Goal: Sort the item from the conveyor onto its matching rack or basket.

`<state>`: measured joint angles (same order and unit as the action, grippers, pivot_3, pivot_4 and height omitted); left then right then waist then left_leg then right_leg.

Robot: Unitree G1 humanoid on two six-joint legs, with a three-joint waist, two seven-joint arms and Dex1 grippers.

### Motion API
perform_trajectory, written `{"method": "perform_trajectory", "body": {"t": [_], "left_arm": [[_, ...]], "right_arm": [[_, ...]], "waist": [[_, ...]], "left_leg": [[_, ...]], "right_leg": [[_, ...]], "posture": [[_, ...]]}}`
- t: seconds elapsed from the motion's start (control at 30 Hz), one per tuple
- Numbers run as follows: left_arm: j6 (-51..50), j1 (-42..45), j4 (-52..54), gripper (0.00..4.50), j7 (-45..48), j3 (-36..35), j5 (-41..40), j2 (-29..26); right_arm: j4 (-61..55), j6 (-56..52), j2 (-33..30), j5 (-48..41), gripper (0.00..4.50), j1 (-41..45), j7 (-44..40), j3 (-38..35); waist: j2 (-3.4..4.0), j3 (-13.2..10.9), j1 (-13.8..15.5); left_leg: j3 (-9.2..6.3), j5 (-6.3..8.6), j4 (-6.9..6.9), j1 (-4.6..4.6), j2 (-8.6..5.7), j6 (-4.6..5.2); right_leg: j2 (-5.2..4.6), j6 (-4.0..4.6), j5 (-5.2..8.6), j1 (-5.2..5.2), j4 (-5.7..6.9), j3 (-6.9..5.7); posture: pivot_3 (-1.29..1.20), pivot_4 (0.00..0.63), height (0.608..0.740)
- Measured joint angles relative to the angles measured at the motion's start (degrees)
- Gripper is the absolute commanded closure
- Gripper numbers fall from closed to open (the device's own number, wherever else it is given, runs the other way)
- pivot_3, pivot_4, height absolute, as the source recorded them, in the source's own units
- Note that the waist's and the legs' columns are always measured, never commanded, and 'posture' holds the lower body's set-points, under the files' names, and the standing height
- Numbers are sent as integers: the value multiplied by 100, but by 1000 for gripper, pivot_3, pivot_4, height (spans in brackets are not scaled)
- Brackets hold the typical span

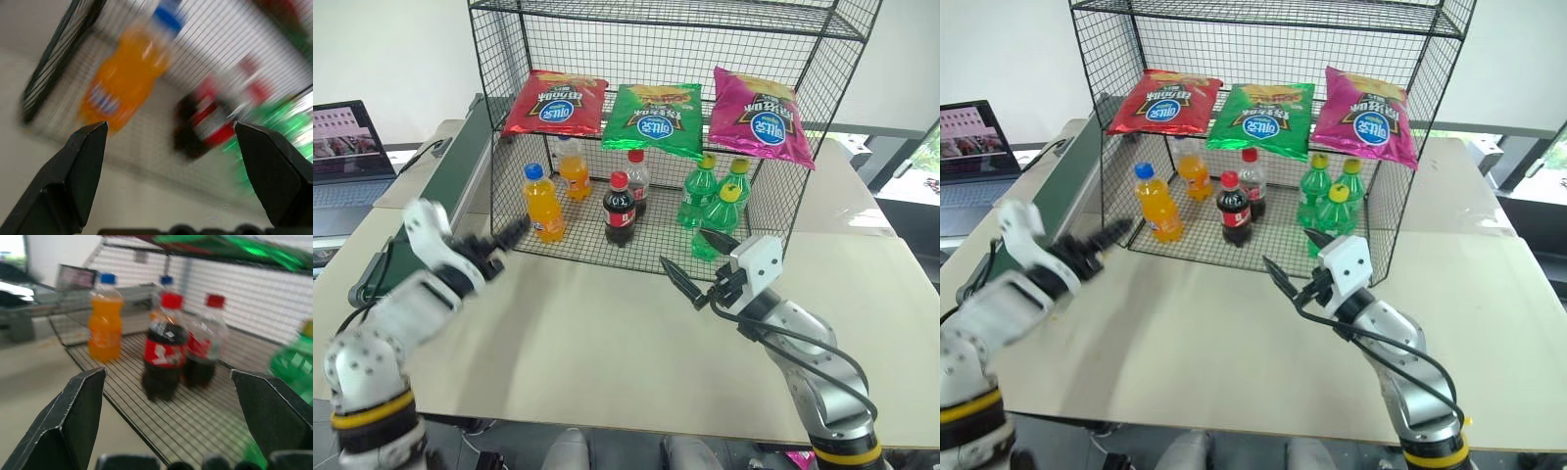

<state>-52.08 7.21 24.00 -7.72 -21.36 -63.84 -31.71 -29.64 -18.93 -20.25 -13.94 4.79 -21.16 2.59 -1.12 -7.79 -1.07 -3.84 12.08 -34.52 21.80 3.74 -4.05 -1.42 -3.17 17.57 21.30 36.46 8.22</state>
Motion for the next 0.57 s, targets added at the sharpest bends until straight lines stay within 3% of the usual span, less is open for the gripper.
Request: {"method": "perform_trajectory", "body": {"t": [0.2,0.27,0.37,0.57], "left_arm": [[1912,-574,-203,122,1012,1723,2888,-241],[2532,-648,-503,122,1421,2175,3492,-146],[3087,-659,-1017,122,1824,2431,3946,186],[3283,-326,-1360,122,2233,2228,4085,651]], "right_arm": [[615,562,450,473,0,-355,401,4],[854,629,598,611,0,-435,551,38],[969,632,778,711,0,-536,747,37],[989,701,855,842,0,-549,892,-8]], "waist": [[-1,1,24],[0,1,16],[1,1,14],[1,2,-1]], "left_leg": [[6,-4,23,16,0,-6],[17,-2,31,19,1,-1],[17,2,34,21,6,6],[18,1,28,16,5,7]], "right_leg": [[-3,2,0,3,-46,2],[-4,2,0,8,-48,9],[-1,3,0,16,-40,8],[-1,-1,-1,9,-34,8]], "posture": [[0,150,740],[0,150,740],[0,150,740],[0,150,740]]}}
